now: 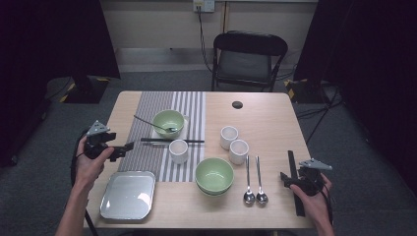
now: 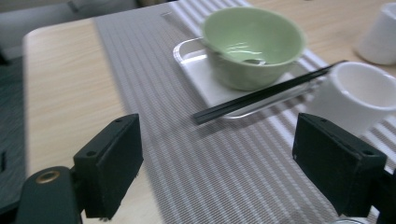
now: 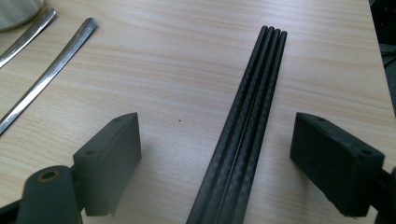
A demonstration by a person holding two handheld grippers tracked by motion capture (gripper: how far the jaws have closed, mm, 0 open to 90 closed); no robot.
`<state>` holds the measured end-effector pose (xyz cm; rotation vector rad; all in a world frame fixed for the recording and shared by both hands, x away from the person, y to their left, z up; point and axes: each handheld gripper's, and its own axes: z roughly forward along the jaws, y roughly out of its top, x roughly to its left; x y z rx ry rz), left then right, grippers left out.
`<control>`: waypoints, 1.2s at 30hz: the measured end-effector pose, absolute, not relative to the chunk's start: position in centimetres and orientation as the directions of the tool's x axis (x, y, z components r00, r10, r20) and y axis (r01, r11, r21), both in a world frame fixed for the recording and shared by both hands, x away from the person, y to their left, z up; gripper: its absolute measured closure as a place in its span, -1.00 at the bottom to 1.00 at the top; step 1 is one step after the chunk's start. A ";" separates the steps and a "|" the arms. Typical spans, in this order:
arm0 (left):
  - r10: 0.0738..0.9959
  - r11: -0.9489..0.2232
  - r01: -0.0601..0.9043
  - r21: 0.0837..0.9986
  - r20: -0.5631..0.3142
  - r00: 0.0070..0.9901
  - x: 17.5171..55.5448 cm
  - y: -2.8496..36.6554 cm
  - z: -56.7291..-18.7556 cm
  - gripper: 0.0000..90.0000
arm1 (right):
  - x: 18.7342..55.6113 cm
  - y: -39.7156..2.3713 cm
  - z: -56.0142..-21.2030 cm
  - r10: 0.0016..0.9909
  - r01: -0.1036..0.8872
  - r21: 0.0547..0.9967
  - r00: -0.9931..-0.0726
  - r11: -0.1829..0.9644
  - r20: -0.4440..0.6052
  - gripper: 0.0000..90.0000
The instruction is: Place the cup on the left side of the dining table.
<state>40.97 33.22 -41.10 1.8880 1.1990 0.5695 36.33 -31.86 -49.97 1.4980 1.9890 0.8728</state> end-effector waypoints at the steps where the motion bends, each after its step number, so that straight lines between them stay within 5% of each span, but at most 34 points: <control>1: 0.898 -0.206 0.535 0.819 -0.058 0.436 40.9 33.6 -41.3 -0.65 | 36.3 -31.9 -50.0 0.962 0.643 0.742 -0.271 0.190 -0.011 -0.66; 15: 0.938 -0.166 0.629 0.759 -0.075 0.338 41.0 38.2 -45.5 -0.64 | 36.3 -31.8 -50.0 0.963 0.645 0.741 -0.271 0.188 -0.009 -0.66; 21: 0.942 -0.229 0.679 0.697 -0.018 0.336 41.3 37.9 -47.3 -0.64 | 36.3 -31.9 -50.0 0.962 0.645 0.741 -0.272 0.189 -0.009 -0.66; 36: 0.945 -0.224 0.676 0.702 -0.012 0.326 41.8 37.4 -49.7 -0.66 | 36.3 -31.9 -50.0 0.962 0.645 0.740 -0.272 0.189 -0.008 -0.66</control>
